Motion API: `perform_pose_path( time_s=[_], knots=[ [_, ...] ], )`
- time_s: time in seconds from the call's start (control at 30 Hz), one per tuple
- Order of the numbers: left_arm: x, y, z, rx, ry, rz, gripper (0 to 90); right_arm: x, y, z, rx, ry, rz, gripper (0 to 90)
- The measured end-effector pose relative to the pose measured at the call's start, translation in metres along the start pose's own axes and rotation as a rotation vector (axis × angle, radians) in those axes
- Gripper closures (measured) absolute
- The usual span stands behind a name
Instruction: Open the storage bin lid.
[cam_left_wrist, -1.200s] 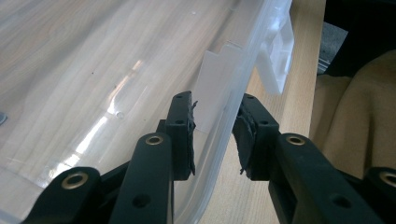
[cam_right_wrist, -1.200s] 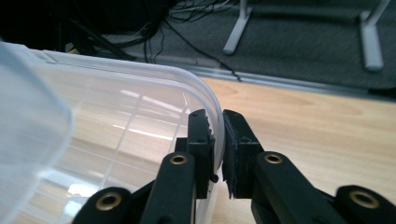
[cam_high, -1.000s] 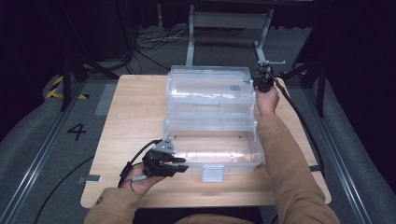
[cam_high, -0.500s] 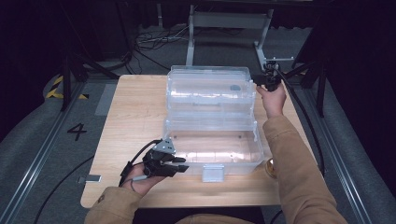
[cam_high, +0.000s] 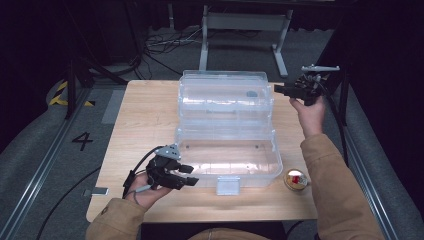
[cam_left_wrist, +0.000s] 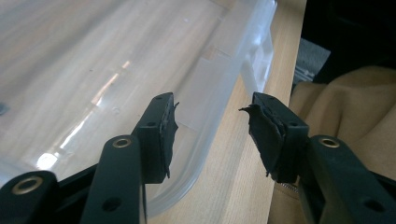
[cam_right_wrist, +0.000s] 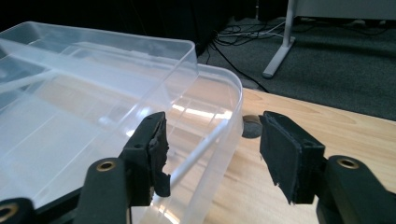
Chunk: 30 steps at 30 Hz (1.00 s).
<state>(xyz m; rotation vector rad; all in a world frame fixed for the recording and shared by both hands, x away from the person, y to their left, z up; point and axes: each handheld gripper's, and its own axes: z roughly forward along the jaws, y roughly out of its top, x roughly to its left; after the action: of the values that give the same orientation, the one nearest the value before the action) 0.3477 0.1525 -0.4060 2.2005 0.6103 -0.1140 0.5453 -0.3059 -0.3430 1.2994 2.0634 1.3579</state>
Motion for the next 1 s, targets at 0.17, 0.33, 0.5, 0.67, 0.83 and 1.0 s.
perform_pose_path(
  time_s=[0.17, 0.33, 0.5, 0.67, 0.83, 1.0],
  knots=[
    [0.004, 0.000, -0.017, -0.022, 0.015, -0.031, 49.6, 0.001, -0.021, -0.032, -0.023, 0.063, 0.031, 36.7],
    [0.014, -0.001, -0.033, -0.055, 0.054, -0.049, 49.1, 0.010, -0.042, -0.060, -0.052, 0.040, -0.013, 34.0],
    [0.033, -0.006, -0.046, -0.085, 0.113, -0.091, 49.1, 0.016, -0.060, -0.082, -0.098, 0.013, -0.050, 31.8],
    [0.054, -0.012, -0.062, -0.145, 0.168, -0.160, 49.1, 0.018, -0.074, -0.097, -0.118, 0.004, -0.088, 21.3],
    [0.060, -0.012, -0.072, -0.173, 0.211, -0.182, 49.6, 0.018, -0.081, -0.111, -0.095, 0.028, -0.083, 14.9],
    [0.066, -0.012, -0.075, -0.190, 0.237, -0.226, 50.5, 0.015, -0.090, -0.119, -0.012, 0.006, -0.071, 15.2]
  ],
)
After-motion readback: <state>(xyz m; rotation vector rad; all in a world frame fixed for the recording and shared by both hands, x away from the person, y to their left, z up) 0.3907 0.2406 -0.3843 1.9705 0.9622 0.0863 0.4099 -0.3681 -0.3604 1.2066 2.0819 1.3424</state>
